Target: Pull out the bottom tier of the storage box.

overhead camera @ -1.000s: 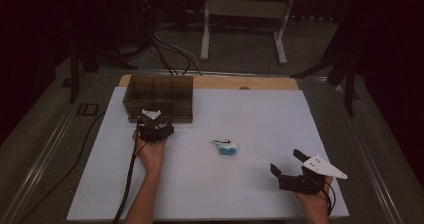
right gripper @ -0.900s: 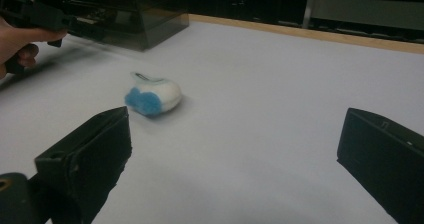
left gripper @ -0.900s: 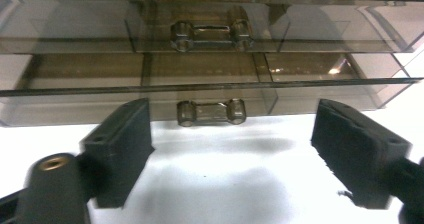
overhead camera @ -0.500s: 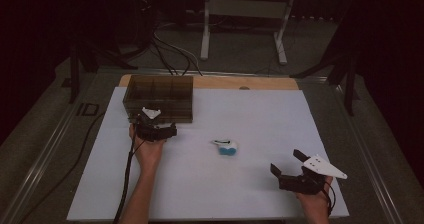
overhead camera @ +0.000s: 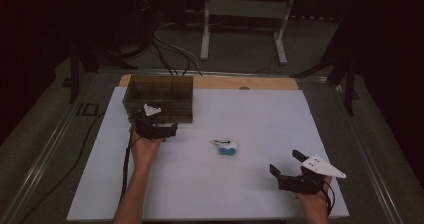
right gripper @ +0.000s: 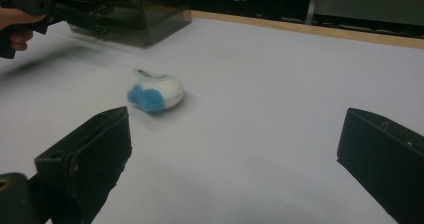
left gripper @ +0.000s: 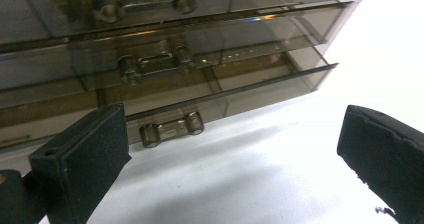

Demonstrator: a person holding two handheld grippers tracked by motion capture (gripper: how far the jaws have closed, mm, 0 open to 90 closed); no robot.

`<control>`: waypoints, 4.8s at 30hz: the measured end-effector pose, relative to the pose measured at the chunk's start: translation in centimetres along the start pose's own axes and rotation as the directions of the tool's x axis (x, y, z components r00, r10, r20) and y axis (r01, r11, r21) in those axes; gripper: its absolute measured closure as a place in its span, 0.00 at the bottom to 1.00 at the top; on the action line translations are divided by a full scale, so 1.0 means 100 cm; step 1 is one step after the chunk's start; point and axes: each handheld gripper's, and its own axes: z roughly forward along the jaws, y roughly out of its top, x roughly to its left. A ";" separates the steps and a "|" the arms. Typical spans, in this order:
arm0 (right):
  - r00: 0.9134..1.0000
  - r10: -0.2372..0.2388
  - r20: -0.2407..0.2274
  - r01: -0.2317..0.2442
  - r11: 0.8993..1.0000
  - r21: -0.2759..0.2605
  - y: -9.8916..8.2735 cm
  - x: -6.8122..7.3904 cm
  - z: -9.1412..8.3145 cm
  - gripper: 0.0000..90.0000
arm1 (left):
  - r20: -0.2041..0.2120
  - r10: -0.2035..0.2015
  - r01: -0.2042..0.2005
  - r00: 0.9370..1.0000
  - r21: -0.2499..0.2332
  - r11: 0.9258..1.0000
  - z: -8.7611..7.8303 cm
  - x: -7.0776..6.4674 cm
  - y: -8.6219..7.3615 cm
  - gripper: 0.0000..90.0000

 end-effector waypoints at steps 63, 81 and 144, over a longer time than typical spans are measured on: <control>1.000 0.002 0.016 -0.002 1.000 -0.005 0.000 -0.001 -0.001 0.01 | 0.053 0.427 -0.429 0.903 0.046 0.902 0.027 -0.017 0.017 0.43; 1.000 0.002 0.019 -0.002 1.000 -0.006 0.000 -0.001 -0.002 0.01 | 0.152 0.395 -0.410 0.906 0.086 0.908 0.017 -0.011 0.017 0.49; 1.000 0.003 0.016 -0.003 1.000 -0.008 0.000 -0.002 -0.004 0.01 | 0.053 0.415 -0.416 0.908 0.224 0.881 0.005 0.023 0.005 0.52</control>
